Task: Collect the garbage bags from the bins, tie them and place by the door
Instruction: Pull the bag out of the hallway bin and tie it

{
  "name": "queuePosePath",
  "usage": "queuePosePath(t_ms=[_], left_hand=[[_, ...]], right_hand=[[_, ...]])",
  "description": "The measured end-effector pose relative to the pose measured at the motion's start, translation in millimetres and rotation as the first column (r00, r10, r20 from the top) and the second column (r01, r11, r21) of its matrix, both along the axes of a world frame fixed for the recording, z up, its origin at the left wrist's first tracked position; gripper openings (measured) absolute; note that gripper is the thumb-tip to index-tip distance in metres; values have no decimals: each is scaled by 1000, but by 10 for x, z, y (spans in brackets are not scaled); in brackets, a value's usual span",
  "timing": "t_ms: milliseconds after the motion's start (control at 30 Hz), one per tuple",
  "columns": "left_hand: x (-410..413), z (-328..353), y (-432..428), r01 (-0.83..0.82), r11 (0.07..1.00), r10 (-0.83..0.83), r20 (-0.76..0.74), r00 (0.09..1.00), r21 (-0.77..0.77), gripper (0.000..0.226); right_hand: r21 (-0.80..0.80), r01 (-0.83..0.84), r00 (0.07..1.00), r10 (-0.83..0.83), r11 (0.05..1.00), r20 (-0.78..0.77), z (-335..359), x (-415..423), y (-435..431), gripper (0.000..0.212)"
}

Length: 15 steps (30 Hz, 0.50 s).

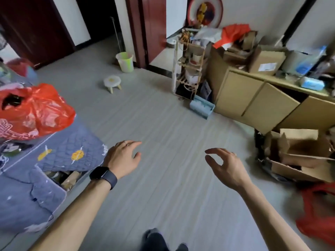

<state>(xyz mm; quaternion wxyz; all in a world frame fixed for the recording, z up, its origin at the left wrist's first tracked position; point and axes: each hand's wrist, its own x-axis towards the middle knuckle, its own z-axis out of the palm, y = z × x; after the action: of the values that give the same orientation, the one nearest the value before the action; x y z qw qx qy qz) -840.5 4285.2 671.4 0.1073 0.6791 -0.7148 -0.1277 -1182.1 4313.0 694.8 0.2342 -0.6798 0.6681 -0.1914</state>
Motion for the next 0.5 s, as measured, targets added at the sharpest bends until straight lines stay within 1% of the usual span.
queuePosePath(t_ms=[67,100,167,333,500], left_hand=[[133,-83,-307,-66,998,66,1,998,17,44],[164,-88,-369,-65,998,65,10,998,20,44],[336,-224,-734,-106,993,104,33,994,54,44],[774,-451,-1797,-168,976,164,38,986,141,46],[1183,-456,-2803,-186,959,181,44,982,211,46]], right_hand=[[6,-70,998,70,998,-6,-45,106,-532,25],[1,-93,996,93,996,-8,-25,138,-625,25],[9,-147,989,147,989,-6,-99,281,-1118,26],[61,-208,978,209,976,-10,-168,719,-2373,27],[132,-265,964,267,955,2,-155,1216,-3538,27]])
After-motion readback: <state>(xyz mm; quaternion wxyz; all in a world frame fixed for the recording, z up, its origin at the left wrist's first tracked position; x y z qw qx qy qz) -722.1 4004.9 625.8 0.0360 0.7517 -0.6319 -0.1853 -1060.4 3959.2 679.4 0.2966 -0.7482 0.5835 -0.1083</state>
